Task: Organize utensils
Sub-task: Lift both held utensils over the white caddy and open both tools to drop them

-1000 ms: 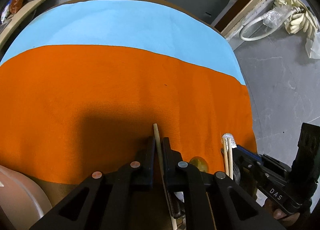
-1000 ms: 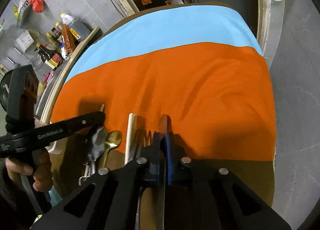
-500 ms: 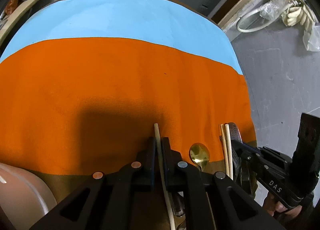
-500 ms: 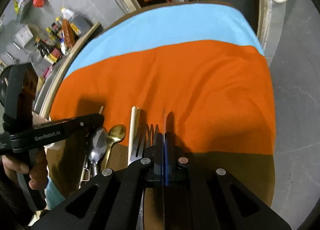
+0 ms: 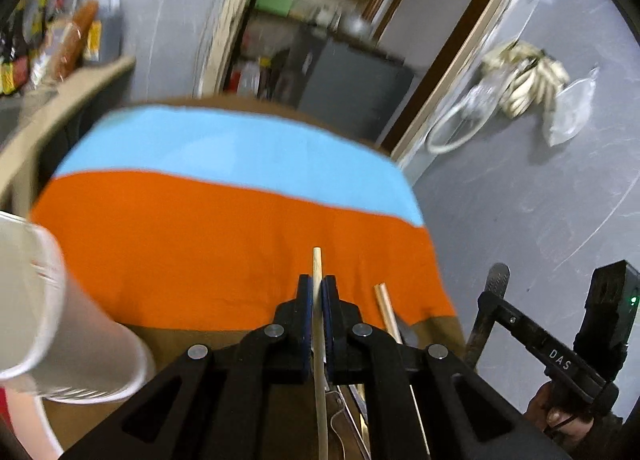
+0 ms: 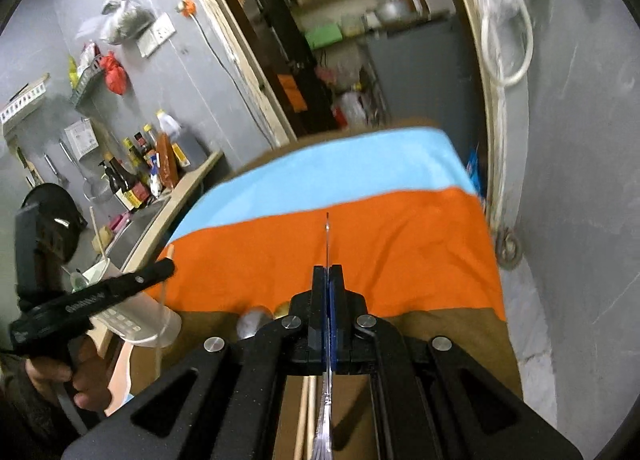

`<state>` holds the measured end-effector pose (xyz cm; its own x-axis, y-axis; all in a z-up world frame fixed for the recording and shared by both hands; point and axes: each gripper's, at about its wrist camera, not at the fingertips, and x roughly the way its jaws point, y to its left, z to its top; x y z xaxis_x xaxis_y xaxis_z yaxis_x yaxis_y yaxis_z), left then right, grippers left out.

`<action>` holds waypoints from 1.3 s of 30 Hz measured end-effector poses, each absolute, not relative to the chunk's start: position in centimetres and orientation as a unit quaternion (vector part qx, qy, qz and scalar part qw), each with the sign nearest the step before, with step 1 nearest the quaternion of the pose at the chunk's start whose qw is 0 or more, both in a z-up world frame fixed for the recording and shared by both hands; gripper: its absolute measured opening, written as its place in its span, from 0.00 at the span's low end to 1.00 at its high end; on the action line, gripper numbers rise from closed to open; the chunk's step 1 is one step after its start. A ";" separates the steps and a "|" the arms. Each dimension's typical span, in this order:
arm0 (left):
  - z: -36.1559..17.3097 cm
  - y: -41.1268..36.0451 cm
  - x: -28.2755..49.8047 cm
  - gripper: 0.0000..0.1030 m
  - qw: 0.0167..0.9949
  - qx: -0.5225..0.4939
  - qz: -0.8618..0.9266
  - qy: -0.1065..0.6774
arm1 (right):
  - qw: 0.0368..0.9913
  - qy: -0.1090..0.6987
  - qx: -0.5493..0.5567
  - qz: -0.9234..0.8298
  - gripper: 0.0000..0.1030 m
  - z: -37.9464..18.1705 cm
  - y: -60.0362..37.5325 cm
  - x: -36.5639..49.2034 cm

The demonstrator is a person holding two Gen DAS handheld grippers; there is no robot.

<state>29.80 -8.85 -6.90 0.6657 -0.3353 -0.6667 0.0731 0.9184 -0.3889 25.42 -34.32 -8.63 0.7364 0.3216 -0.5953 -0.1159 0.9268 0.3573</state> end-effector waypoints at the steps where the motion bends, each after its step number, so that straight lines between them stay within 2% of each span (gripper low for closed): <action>1: -6.1 -8.3 29.2 0.05 0.904 -0.168 -0.113 0.377 | 0.922 0.336 0.149 0.118 0.01 -8.0 -34.1 25.2; 15: 3.6 2.8 24.9 0.05 0.949 -0.204 -0.065 0.230 | 0.954 0.227 0.132 0.144 0.01 2.9 -24.3 22.0; 22: 5.3 11.1 23.8 0.05 0.961 -0.208 0.000 0.182 | 0.956 0.180 0.125 0.198 0.01 5.9 -15.7 21.9; 29: 5.2 17.1 24.1 0.05 0.961 -0.228 0.040 0.149 | 0.958 0.151 0.123 0.210 0.01 6.6 -10.1 22.2; 39: 2.9 17.5 26.5 0.05 0.970 -0.200 0.034 0.133 | 0.957 0.190 0.115 0.187 0.01 1.9 -7.2 24.2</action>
